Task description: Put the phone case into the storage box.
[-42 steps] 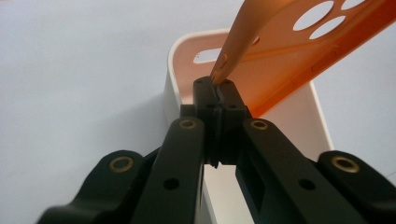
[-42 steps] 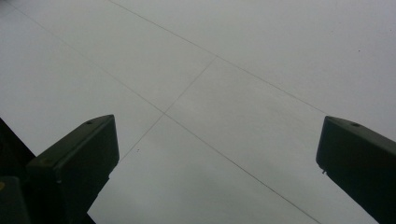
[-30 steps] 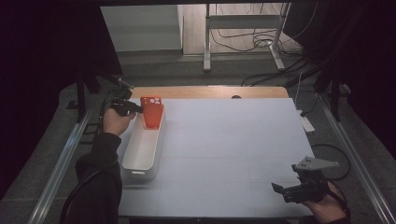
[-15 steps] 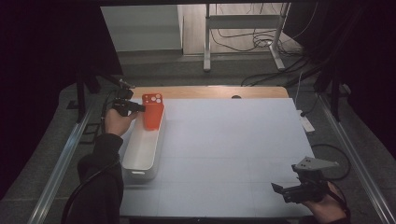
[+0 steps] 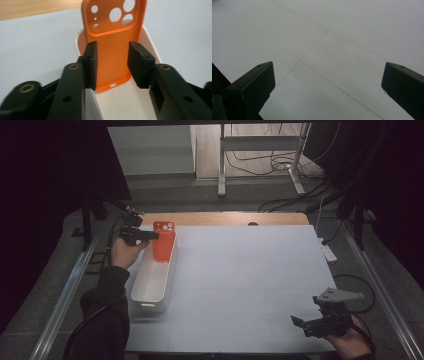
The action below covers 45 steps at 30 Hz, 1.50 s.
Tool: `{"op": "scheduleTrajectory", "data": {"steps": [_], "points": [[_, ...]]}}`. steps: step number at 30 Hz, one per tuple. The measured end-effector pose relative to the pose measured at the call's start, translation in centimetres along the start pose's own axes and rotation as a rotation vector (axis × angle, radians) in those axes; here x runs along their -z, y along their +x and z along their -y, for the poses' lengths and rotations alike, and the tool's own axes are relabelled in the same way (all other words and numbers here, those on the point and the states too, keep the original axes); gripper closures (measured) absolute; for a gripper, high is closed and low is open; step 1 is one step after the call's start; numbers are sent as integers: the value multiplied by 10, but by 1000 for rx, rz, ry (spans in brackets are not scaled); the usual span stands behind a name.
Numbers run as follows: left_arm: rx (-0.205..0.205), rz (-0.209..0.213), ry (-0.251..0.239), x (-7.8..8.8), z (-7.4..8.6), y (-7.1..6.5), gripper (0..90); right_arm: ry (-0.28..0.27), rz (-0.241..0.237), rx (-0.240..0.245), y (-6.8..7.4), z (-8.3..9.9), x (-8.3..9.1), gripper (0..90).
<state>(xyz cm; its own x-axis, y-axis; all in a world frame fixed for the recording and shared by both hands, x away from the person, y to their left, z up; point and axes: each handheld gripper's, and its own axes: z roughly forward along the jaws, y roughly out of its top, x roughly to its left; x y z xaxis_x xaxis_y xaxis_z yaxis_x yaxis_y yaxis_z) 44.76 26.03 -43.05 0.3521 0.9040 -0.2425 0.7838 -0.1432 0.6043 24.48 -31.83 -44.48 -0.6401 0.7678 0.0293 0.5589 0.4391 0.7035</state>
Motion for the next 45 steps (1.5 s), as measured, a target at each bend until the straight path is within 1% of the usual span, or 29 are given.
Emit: {"op": "scheduleTrajectory", "data": {"steps": [2,7,10,11,13,14,15,16,17,19,21,23,25,31,34,37,44,45], "points": [[-6,8,-10,1,1,-1,527,3,-2,2,0,0,0,0],[-25,24,-13,5,4,-4,414,2,0,3,0,0,0,0],[-36,30,-19,6,7,-6,331,1,0,3,0,0,0,0],[-42,25,-20,7,8,-6,290,2,1,5,0,0,0,0],[-49,24,-21,8,9,-7,239,2,1,5,0,0,0,0],[-49,26,-25,8,10,-7,239,3,0,5,0,0,0,0],[-53,43,-28,10,12,-7,202,4,0,4,1,0,0,0],[-53,43,-28,10,12,-7,183,4,0,4,1,0,0,0],[-65,49,-26,10,13,-8,183,4,0,4,1,0,0,0],[-93,39,-15,10,15,-10,147,5,0,4,1,0,0,0],[-109,44,-12,10,17,-13,124,6,1,5,1,0,0,0],[-111,56,-17,11,20,-15,89,6,2,6,1,0,0,0],[-120,56,-22,11,22,-17,59,5,1,4,1,0,0,0],[-148,50,-41,14,27,-26,1,3,5,1,0,0,0,0],[-169,40,-51,16,30,-31,0,-2,13,-6,0,0,0,0],[-185,40,-55,17,33,-35,0,-3,16,-10,-1,0,1,0],[-207,49,-64,19,40,-42,0,0,18,-4,0,0,0,0],[-211,54,-72,20,43,-44,0,0,19,-4,0,0,0,0]]}}
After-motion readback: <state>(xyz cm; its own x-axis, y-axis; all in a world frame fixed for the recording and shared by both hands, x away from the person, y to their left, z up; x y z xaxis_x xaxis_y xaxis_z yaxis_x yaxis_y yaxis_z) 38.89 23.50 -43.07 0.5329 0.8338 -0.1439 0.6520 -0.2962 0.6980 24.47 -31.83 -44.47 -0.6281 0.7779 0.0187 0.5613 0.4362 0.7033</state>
